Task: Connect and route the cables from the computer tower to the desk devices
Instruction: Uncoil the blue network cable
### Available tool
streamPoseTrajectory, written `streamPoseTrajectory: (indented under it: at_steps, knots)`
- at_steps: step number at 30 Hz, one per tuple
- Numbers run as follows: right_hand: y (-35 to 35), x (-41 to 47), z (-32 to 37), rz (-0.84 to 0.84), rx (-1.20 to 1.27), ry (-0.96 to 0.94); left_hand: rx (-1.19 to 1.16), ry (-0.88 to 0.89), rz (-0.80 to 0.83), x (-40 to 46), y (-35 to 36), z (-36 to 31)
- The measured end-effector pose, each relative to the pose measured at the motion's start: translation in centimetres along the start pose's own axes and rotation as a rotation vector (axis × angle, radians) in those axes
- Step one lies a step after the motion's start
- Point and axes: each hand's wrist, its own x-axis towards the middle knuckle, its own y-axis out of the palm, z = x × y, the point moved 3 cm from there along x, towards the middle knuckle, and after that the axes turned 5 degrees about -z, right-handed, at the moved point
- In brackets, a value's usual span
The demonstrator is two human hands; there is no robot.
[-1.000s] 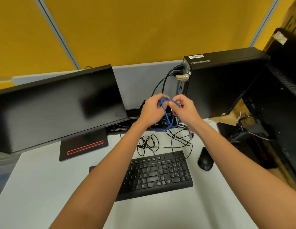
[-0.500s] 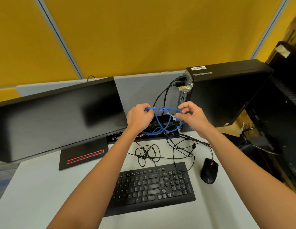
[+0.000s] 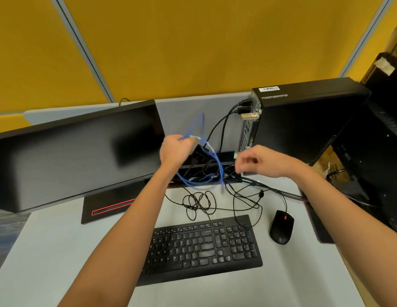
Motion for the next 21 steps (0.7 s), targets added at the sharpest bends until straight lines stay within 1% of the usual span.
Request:
streamPoseTrajectory:
  at_steps: [1,2,3,6,8,11,13,15,18,21]
  knots:
    - [0.2,-0.3,-0.8,0.060,-0.105,0.016,-0.051,-0.012,-0.042,0.5,-0.7,-0.1]
    - [0.4,-0.4,-1.6,0.056,-0.143,0.034,-0.069,0.000,-0.063,0.8,-1.2,-0.5]
    - [0.5,-0.4,-1.9,-0.014,-0.106,0.051,-0.048,0.033,-0.064,0.9,-1.5,-1.0]
    - [0.5,0.5,-0.3,-0.305,0.161,0.029,0.011,0.135,-0.020,0.1,-0.8,-3.1]
    - [0.8,1.6,1.4,-0.407,0.213,0.008,-0.035,0.172,0.001,-0.6,-0.1,-4.1]
    - [1.9,2.6,1.7,-0.425,0.204,0.007,-0.175,0.232,-0.009,-0.7,-0.1,-5.4]
    - [3.0,2.2,0.4,-0.448,0.295,0.063,-0.289,0.267,-0.020,-0.4,-0.6,-5.7]
    - [4.3,1.3,-1.1,-0.513,0.384,0.119,-0.310,0.324,0.029,-0.7,-0.6,-5.7]
    - [6.3,0.1,-2.3,-0.565,0.467,0.200,-0.187,0.383,0.163,-1.3,0.6,-4.4]
    - [6.7,-0.8,-2.7,-0.575,0.568,0.283,-0.085,0.282,0.344,-1.0,2.0,-2.5]
